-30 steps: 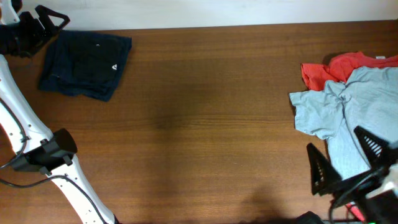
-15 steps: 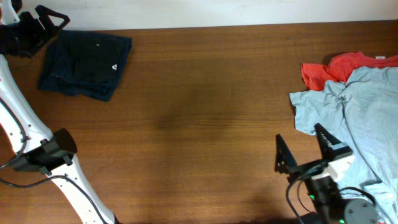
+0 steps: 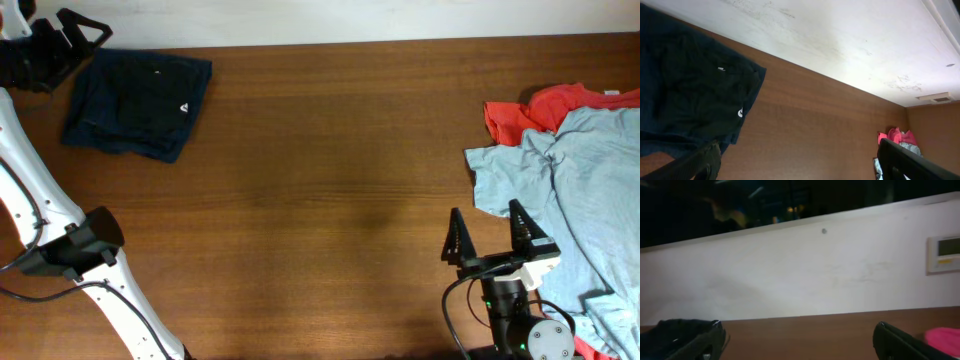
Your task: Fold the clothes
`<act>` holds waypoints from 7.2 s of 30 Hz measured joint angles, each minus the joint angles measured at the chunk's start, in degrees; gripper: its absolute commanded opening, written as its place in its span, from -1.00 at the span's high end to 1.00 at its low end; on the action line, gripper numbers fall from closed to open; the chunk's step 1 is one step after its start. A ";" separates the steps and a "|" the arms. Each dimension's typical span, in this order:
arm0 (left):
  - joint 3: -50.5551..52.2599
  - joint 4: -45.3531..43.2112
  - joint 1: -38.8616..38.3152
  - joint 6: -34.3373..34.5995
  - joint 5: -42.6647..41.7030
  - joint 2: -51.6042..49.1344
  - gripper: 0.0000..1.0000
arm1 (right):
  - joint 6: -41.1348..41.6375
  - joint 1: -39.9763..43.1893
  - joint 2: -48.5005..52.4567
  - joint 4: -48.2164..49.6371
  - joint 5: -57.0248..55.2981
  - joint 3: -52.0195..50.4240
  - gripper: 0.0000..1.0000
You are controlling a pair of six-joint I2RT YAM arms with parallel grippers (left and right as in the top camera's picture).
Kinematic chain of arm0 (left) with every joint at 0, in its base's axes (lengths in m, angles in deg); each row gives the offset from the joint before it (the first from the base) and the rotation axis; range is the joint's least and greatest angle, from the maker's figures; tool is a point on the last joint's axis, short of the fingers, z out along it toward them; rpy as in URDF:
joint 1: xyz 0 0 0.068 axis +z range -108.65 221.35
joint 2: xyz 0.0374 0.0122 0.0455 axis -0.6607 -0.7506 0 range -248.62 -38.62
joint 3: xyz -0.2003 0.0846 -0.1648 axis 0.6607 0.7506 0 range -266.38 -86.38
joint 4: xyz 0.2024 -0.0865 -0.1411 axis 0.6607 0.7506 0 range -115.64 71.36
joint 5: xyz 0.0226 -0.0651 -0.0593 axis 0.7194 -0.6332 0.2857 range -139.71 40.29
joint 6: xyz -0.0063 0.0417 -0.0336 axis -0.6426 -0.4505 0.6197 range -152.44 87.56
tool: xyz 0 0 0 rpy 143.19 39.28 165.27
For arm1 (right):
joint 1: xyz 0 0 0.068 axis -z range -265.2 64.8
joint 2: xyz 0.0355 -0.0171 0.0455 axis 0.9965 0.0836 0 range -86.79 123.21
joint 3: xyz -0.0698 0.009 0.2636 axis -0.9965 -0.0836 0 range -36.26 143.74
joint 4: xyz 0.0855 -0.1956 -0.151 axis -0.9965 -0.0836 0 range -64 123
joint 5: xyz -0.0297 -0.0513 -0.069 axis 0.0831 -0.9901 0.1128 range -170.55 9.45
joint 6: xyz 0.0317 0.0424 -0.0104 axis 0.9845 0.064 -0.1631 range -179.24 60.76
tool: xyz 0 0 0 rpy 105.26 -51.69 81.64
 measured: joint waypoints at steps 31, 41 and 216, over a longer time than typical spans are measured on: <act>0.00 0.00 0.00 0.00 0.00 0.00 -0.99 | -0.55 0.94 -0.13 -9.73 -0.94 -7.65 -0.97; 0.00 -0.02 0.00 0.00 -0.02 0.00 -0.99 | -4.92 0.94 -0.13 -9.75 -0.94 -7.65 -0.97; 179.03 -85.70 -27.76 -5.03 47.10 140.23 -0.99 | -5.92 0.94 -0.11 -9.75 -1.16 -7.65 -0.97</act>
